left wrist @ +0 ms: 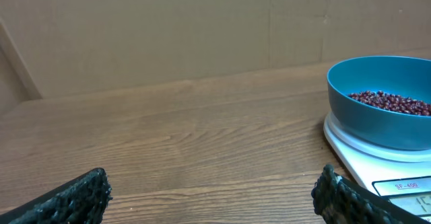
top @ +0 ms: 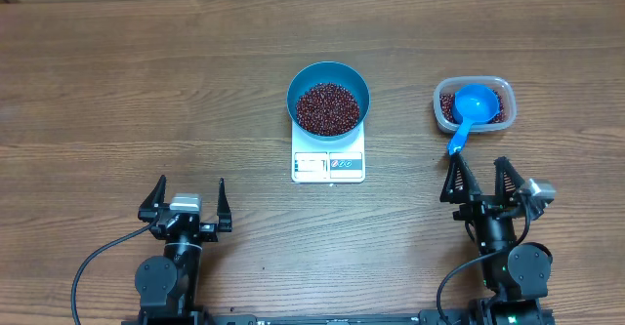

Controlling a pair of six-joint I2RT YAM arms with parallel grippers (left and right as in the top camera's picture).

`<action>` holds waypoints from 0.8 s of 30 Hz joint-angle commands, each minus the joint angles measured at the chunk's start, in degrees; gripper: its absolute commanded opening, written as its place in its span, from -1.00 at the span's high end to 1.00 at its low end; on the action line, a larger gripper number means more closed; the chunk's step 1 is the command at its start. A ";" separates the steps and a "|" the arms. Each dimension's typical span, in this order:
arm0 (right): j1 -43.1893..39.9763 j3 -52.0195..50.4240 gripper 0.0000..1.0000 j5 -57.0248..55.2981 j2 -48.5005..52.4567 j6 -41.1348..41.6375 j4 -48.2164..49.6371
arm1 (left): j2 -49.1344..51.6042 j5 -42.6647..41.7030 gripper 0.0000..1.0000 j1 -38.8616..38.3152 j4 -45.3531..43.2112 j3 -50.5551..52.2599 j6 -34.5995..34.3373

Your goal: Scoop item into bowl and weigh 150g on scale

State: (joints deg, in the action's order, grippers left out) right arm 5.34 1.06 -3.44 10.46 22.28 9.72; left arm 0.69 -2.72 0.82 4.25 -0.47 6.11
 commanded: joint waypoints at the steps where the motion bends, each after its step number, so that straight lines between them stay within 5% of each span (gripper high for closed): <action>1: 0.50 -0.61 -1.00 -1.01 -2.51 -0.24 -1.42 | -0.44 0.37 -0.99 0.37 0.04 0.20 0.11; 12: 0.50 -0.61 -1.00 -0.76 -8.41 -0.24 -12.85 | -0.44 0.37 -0.99 0.37 0.04 0.20 0.11; 24: 0.59 -0.61 -1.00 3.58 -10.34 -6.47 -14.58 | -0.44 0.37 -0.99 0.37 0.04 0.20 0.11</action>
State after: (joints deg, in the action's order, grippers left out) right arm 5.41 1.06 -0.30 0.84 17.28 -4.97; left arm 0.69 -2.72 0.82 4.25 -0.47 6.09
